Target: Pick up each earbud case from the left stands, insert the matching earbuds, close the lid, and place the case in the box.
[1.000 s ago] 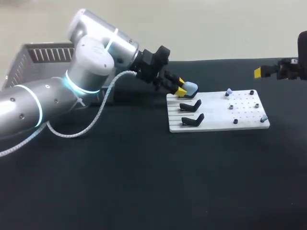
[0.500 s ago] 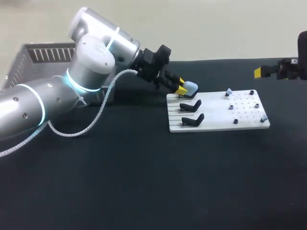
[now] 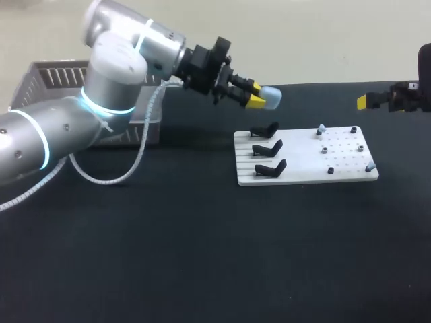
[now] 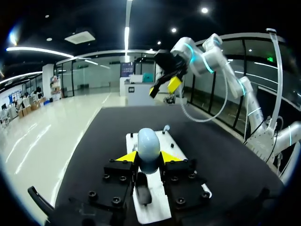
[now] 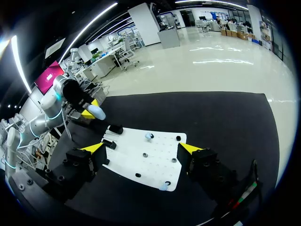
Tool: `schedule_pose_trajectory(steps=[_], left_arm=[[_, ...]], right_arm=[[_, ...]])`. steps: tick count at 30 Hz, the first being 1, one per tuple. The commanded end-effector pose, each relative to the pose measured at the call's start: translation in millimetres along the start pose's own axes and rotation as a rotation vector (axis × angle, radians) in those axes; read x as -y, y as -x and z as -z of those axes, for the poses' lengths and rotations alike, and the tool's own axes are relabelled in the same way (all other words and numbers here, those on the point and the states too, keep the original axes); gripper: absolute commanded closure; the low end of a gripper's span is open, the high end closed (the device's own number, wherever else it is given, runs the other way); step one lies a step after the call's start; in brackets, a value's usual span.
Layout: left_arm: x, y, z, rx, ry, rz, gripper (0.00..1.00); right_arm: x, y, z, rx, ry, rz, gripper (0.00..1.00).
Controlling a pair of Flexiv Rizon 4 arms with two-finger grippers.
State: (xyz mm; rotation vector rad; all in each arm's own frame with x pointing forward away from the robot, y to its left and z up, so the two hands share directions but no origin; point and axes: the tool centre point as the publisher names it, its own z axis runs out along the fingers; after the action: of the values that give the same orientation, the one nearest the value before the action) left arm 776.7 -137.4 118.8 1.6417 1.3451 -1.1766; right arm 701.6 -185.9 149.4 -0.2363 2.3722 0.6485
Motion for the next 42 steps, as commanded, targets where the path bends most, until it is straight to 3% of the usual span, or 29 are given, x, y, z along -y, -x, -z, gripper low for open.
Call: schedule_pose_trajectory(steps=[1,8,19,32,42], left_arm=[[39.3,3.9,3,0.072,0.07,-0.013,1.0],[69.0,24.4,2,0.153,0.08,-0.026,1.0],[91.6,29.0,7,0.215,0.119,-0.025,1.0],[100.4,25.7,9,0.233,0.183,-0.033,1.0],[98.6,27.1,6,0.27,0.134,-0.052,1.0]], right_arm=[[0,0,0,0.0,-0.002,0.001,0.0],[0,0,0,0.0,-0.002,0.001,0.0],[0,0,0,0.0,-0.002,0.001,0.0],[0,0,0,0.0,-0.002,0.001,0.0],[0,0,0,0.0,-0.002,0.001,0.0]])
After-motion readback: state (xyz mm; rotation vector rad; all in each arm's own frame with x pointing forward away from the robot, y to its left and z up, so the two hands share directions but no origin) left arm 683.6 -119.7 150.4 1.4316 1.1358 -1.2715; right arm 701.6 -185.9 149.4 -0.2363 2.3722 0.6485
